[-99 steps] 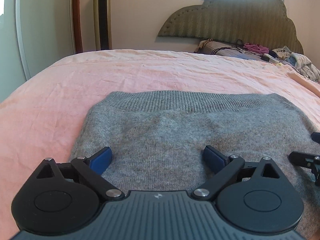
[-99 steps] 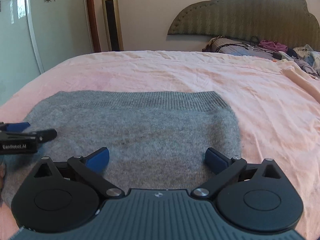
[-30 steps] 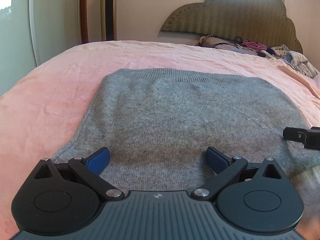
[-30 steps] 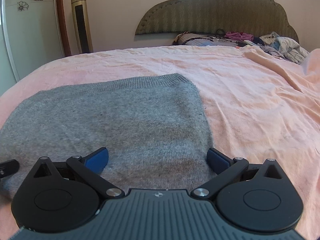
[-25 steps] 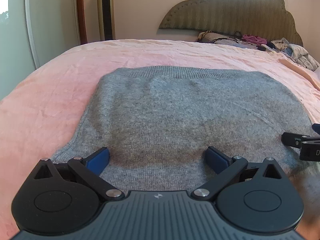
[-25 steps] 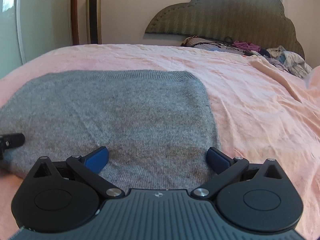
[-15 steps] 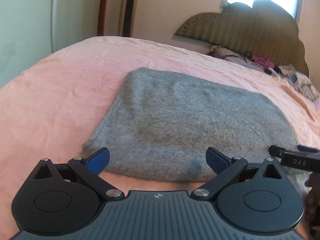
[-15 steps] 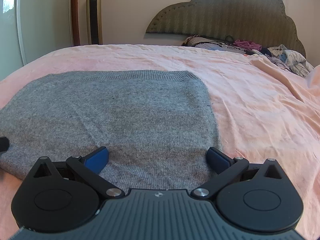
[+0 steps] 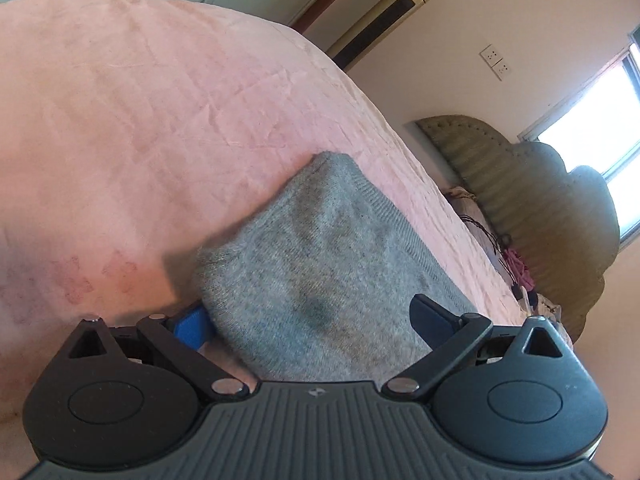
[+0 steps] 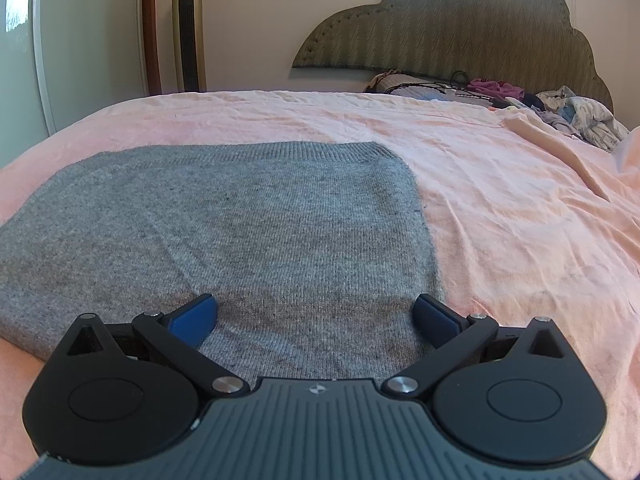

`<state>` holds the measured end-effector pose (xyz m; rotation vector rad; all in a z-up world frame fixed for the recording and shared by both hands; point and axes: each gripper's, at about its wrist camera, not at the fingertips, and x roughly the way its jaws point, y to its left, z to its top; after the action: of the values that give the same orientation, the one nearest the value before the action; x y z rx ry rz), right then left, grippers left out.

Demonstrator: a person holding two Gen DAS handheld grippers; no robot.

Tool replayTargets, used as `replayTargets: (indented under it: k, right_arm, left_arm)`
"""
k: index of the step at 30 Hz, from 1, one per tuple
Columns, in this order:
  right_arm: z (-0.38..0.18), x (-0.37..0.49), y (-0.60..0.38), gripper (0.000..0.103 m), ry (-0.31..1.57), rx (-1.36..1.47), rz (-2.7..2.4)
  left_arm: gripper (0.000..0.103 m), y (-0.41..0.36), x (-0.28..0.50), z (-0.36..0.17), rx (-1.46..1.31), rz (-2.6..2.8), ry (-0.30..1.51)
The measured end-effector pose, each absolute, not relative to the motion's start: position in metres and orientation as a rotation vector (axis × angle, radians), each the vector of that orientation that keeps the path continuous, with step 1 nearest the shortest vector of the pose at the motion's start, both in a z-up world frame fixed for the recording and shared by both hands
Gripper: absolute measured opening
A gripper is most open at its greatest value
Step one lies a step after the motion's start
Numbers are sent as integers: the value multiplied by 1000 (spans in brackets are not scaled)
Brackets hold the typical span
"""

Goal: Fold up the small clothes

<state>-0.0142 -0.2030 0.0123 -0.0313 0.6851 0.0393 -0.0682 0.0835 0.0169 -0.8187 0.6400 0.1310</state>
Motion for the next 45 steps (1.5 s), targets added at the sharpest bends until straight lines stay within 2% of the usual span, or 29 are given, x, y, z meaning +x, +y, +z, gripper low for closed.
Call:
replayTargets:
  k: [1, 2, 3, 6, 7, 8, 13, 15, 17, 19, 22, 26, 34, 37, 45]
  right_arm:
    - [12, -15, -203, 103, 684, -29, 40]
    - [12, -15, -204, 103, 684, -26, 41]
    - [12, -15, -204, 103, 683, -24, 42]
    - [13, -15, -205, 103, 681, -15, 45]
    - [13, -14, -205, 103, 680, -11, 47]
    - [13, -15, -206, 103, 679, -7, 49]
    - [15, -17, -212, 103, 661, 44, 64]
    - [21, -27, -235, 103, 599, 214, 97]
    - [32, -41, -278, 103, 530, 564, 143]
    - [40, -47, -310, 103, 463, 769, 176]
    - [58, -43, -341, 103, 423, 753, 82]
    - [60, -29, -369, 103, 488, 753, 100]
    - [42, 31, -364, 103, 761, 922, 458]
    - [40, 60, -346, 97, 866, 864, 487]
    - [33, 110, -308, 93, 1053, 730, 575]
  left_arm:
    - [67, 80, -65, 16, -810, 128, 647]
    - [34, 77, -60, 13, -802, 126, 678]
    - [24, 73, -56, 9, -779, 145, 709]
    - [20, 68, -54, 11, -745, 178, 710]
    - [11, 67, -53, 12, -729, 192, 714]
    - [7, 64, -52, 15, -693, 216, 717]
    - [5, 12, -42, 56, -424, 197, 633]
    - [5, -36, -36, 78, -239, 92, 568]
    - [5, -91, -40, 88, -41, -37, 503]
    - [6, -139, -50, 82, 115, -202, 482]
    - [6, -193, -63, 49, 289, -355, 512]
    - [6, -203, -66, 20, 291, -361, 588]
    - [6, -196, -75, 30, 292, -393, 541]
    - [6, -197, -79, 32, 292, -396, 530]
    - [6, -197, -76, 29, 309, -381, 534]
